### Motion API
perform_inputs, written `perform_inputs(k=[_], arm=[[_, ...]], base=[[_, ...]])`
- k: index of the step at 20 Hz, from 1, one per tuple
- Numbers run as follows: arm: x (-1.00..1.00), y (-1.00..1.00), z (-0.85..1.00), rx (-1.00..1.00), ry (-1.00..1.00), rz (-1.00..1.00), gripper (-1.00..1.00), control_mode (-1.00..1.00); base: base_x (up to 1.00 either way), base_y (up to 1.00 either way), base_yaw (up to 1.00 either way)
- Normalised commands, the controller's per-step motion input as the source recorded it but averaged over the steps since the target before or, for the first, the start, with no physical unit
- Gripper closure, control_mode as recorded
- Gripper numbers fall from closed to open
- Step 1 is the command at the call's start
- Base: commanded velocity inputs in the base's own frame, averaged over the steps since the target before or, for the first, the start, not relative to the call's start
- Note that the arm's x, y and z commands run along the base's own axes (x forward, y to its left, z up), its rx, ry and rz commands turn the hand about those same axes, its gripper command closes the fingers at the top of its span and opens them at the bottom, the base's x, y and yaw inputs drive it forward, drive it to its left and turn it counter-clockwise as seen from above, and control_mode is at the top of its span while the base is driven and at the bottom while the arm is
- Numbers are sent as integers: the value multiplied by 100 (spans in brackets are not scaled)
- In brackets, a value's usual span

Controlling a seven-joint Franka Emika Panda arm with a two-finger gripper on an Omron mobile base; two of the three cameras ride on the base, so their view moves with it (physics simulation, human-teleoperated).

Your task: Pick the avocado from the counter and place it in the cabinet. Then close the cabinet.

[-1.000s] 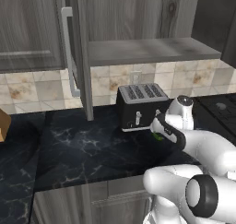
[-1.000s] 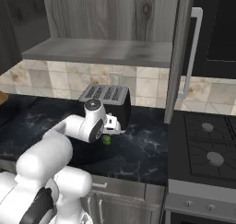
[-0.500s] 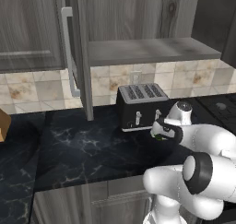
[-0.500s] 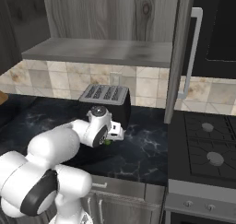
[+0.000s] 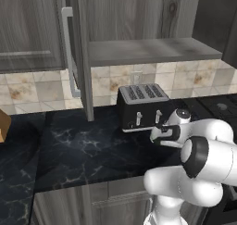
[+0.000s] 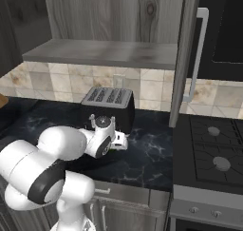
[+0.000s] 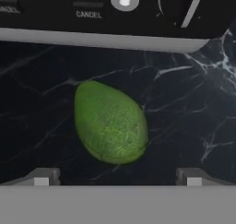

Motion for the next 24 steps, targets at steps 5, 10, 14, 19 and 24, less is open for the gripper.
perform_inputs(k=[5, 10, 14, 19, 24], arm=[[25, 6, -15, 5, 0, 0, -100, -100], [27, 12, -15, 3, 0, 0, -100, -100], [33, 13, -18, 3, 0, 0, -100, -100], [43, 3, -32, 0, 0, 0, -100, -100], [23, 0, -46, 0, 0, 0, 100, -100]], base=[[0, 0, 0], [0, 0, 0], [0, 0, 0], [0, 0, 0], [0, 0, 0]])
